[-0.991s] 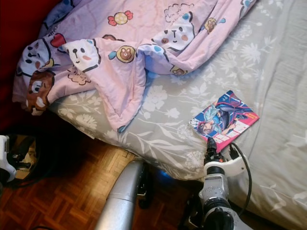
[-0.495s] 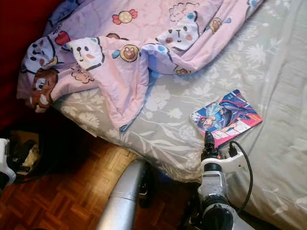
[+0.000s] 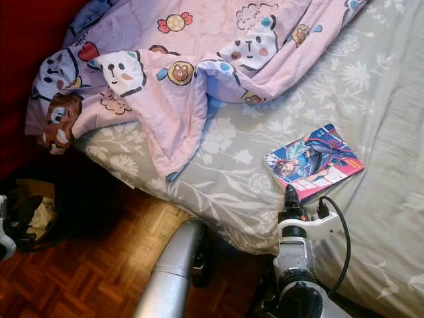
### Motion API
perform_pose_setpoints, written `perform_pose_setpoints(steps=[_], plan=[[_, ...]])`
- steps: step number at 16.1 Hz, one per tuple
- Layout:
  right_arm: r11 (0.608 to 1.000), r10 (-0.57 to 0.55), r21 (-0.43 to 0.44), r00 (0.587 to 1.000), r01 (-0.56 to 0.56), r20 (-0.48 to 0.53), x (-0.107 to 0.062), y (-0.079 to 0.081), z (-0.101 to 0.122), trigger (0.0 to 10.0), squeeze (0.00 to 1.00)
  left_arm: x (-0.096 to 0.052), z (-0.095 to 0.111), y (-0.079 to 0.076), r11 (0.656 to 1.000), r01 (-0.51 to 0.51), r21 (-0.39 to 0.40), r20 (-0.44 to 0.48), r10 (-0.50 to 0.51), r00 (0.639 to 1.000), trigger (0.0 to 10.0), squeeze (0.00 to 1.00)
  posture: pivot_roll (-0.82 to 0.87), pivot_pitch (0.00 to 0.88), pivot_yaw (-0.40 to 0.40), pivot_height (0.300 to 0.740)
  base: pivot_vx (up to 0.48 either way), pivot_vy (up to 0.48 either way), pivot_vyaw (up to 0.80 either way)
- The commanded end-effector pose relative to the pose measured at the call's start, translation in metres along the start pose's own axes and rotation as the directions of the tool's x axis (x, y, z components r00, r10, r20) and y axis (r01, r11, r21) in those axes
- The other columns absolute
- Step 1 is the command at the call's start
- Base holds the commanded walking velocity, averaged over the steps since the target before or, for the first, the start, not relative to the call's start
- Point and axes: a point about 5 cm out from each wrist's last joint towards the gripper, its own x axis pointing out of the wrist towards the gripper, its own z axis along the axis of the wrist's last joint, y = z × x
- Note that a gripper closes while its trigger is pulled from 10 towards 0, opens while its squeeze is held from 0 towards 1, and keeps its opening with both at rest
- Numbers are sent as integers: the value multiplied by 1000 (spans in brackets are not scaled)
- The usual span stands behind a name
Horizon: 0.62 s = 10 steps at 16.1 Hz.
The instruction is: Clean up the room
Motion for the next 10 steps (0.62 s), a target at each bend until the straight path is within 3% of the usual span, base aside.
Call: perform_pose_setpoints(steps=[1, 10], plan=[[999, -39, 19, 999, 39, -28, -9, -11, -9, 0, 0, -9, -6, 11, 999, -30, 21, -46, 31, 998, 10000, 0, 528, 565, 249, 630, 0, 0, 0], [999, -46, -22, 999, 46, -15, -7, -9, -6, 0, 0, -4, -9, 9, 999, -41, 16, -41, 42, 998, 10000, 0, 505, 538, 228, 630, 0, 0, 0]])
